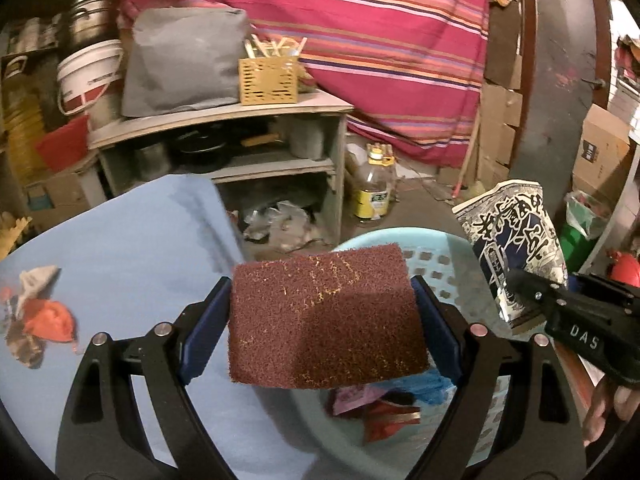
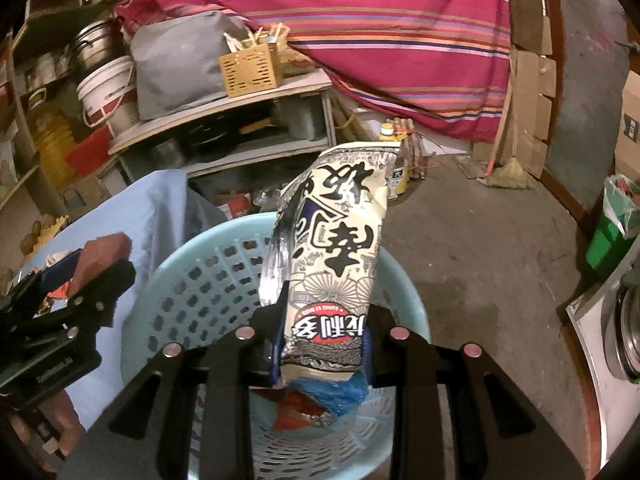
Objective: Collect trash
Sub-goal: 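Open both tools to drop the pad and snack bag into the basket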
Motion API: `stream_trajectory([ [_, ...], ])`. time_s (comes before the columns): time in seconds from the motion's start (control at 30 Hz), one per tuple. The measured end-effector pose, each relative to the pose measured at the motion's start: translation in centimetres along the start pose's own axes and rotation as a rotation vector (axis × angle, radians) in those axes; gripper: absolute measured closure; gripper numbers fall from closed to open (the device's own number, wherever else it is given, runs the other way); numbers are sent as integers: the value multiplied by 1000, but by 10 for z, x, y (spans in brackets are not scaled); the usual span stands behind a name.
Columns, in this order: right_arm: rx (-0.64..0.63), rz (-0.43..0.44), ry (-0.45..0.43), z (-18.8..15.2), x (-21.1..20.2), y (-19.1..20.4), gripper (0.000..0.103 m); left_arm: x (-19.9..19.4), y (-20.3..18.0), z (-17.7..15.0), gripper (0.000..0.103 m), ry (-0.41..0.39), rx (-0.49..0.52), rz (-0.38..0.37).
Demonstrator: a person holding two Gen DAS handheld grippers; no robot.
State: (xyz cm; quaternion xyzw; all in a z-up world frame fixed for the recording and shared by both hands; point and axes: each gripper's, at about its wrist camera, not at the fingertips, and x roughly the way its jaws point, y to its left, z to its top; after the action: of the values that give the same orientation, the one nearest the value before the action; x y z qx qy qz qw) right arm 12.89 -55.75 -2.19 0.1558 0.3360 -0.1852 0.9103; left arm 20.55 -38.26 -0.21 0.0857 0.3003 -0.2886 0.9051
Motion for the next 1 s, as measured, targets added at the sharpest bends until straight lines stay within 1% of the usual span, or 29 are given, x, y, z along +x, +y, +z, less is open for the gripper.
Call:
stream_trajectory([
  [0.13,24,3,5,-2,2,-7,74,6,-11,5,17,15,13,-31],
  [0.23,25,8,5,-3,2,-7,74,4,-12,7,8,4,11,-23],
  [0.37,21,10,-1,-2,1,-3,74,-2,-11,7,7,-13,15,-11],
  [0.7,0,-9,-26,-5,-4,7,73,-18,12,9,6,-43,-1,61],
  [0.87,-29,-56,-43,-5,-6,14,70,-21,19,9,6,-42,-16,74],
  [0.97,-40,-87,-42,-5,-5,20,52,-22,24,9,6,-42,-20,80],
  [1.0,-44,-101,-42,-5,-5,23,40,-22,26,9,6,-42,-23,82],
])
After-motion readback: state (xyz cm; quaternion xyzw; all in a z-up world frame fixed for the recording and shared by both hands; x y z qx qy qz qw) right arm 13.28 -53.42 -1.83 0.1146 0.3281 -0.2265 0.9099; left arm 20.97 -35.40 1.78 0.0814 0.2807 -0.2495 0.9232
